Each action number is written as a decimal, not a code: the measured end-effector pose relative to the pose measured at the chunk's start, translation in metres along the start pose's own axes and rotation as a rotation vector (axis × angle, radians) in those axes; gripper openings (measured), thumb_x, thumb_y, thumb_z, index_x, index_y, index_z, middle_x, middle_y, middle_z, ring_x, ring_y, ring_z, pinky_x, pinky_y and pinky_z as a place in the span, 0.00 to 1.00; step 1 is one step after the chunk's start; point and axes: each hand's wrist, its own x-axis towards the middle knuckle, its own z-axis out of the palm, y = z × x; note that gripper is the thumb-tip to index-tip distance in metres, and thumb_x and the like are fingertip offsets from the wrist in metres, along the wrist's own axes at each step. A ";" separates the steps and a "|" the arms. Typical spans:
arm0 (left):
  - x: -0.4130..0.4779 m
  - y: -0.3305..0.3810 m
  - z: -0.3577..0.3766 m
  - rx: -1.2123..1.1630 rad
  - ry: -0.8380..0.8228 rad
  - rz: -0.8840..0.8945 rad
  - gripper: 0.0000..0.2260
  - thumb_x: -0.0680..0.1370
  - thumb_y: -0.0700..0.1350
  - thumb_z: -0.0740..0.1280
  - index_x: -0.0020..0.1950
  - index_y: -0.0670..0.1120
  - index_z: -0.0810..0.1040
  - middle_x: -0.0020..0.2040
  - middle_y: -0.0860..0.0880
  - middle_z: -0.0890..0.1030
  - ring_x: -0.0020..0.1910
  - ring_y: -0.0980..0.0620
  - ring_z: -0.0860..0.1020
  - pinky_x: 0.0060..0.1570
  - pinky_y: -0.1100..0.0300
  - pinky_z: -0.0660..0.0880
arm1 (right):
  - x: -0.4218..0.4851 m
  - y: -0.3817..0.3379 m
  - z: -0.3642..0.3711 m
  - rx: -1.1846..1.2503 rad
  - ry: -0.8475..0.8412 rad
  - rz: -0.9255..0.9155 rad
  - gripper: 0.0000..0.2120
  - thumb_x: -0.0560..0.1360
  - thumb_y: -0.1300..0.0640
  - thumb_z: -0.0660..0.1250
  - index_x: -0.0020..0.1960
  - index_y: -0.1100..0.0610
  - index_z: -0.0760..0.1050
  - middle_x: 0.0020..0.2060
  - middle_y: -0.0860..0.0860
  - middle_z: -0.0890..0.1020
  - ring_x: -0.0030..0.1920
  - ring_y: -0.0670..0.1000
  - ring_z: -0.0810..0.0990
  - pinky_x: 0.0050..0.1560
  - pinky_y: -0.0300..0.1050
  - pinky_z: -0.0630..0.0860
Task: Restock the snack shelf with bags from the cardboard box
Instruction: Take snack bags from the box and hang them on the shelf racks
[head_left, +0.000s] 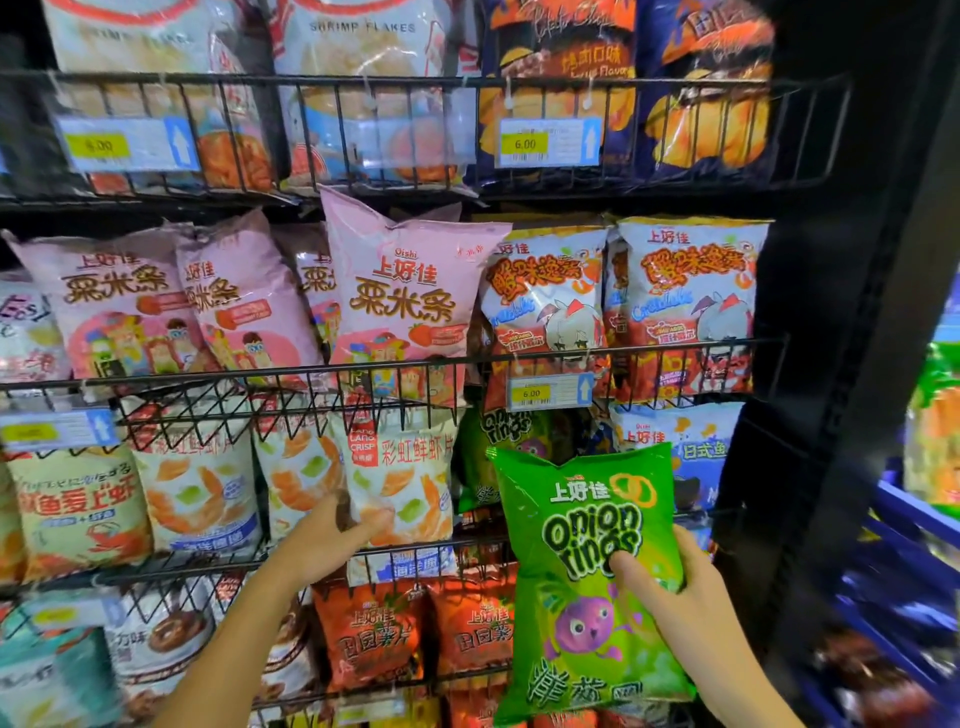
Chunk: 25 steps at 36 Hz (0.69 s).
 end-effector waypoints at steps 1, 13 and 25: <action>-0.009 0.001 0.004 0.018 0.081 0.008 0.31 0.74 0.66 0.69 0.72 0.54 0.68 0.63 0.60 0.75 0.64 0.52 0.74 0.64 0.53 0.71 | 0.001 0.002 0.000 0.003 0.001 -0.006 0.27 0.63 0.39 0.79 0.58 0.47 0.78 0.50 0.47 0.86 0.54 0.51 0.83 0.62 0.58 0.75; -0.102 0.089 0.116 -0.264 -0.036 0.284 0.43 0.64 0.77 0.67 0.74 0.71 0.53 0.62 0.69 0.77 0.62 0.65 0.77 0.67 0.52 0.72 | 0.010 -0.001 0.014 0.097 -0.033 -0.070 0.20 0.68 0.57 0.80 0.56 0.51 0.76 0.41 0.45 0.86 0.41 0.43 0.84 0.39 0.31 0.75; -0.074 0.122 0.115 -0.216 0.292 0.450 0.42 0.66 0.63 0.75 0.67 0.77 0.47 0.61 0.76 0.66 0.58 0.84 0.64 0.52 0.84 0.63 | 0.043 -0.022 0.009 0.157 -0.134 -0.344 0.32 0.67 0.57 0.79 0.65 0.38 0.69 0.57 0.49 0.83 0.58 0.54 0.83 0.60 0.64 0.77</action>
